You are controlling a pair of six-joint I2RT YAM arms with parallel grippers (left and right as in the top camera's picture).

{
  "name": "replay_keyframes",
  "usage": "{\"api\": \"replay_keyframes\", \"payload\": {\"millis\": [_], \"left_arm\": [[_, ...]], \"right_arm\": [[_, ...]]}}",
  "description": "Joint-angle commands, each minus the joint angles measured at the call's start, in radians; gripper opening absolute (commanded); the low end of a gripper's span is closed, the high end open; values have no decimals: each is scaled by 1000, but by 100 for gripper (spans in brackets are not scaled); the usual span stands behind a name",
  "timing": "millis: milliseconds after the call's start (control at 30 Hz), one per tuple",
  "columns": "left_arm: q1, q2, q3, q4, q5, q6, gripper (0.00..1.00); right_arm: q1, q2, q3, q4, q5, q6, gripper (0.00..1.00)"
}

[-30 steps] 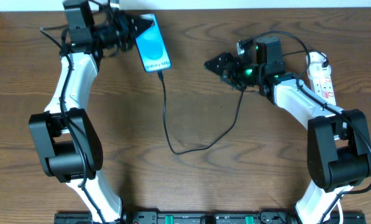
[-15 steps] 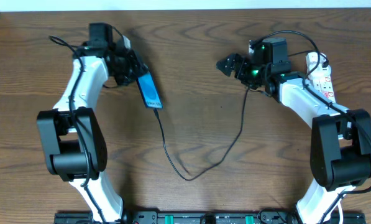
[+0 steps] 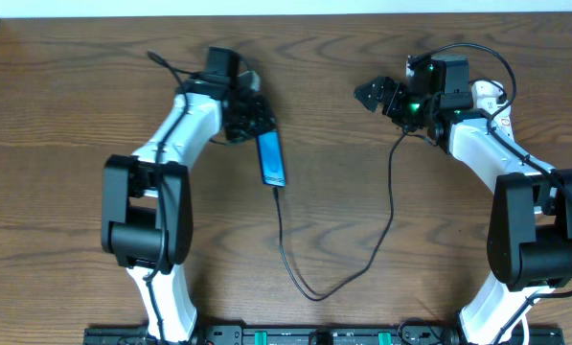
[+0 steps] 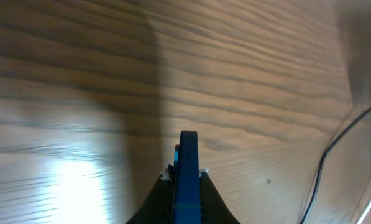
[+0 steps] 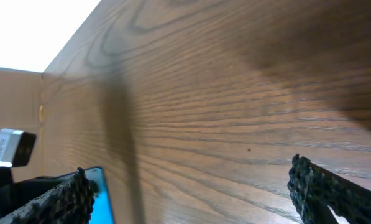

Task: Plug charger to phone and switch on socket
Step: 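Lower the phone with the left gripper and lay it flat on the table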

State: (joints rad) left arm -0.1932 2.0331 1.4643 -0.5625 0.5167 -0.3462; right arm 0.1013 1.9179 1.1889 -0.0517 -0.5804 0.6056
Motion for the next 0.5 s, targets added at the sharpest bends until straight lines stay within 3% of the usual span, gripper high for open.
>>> {"api": "replay_keyframes", "payload": {"millis": [0, 467], "left_arm": [[-64, 8, 5, 27, 6, -32, 7], [-127, 90, 5, 94, 11, -150, 8]], "right_arm": [[-2, -3, 3, 6, -32, -28, 99], [-2, -3, 3, 6, -32, -28, 99]]}}
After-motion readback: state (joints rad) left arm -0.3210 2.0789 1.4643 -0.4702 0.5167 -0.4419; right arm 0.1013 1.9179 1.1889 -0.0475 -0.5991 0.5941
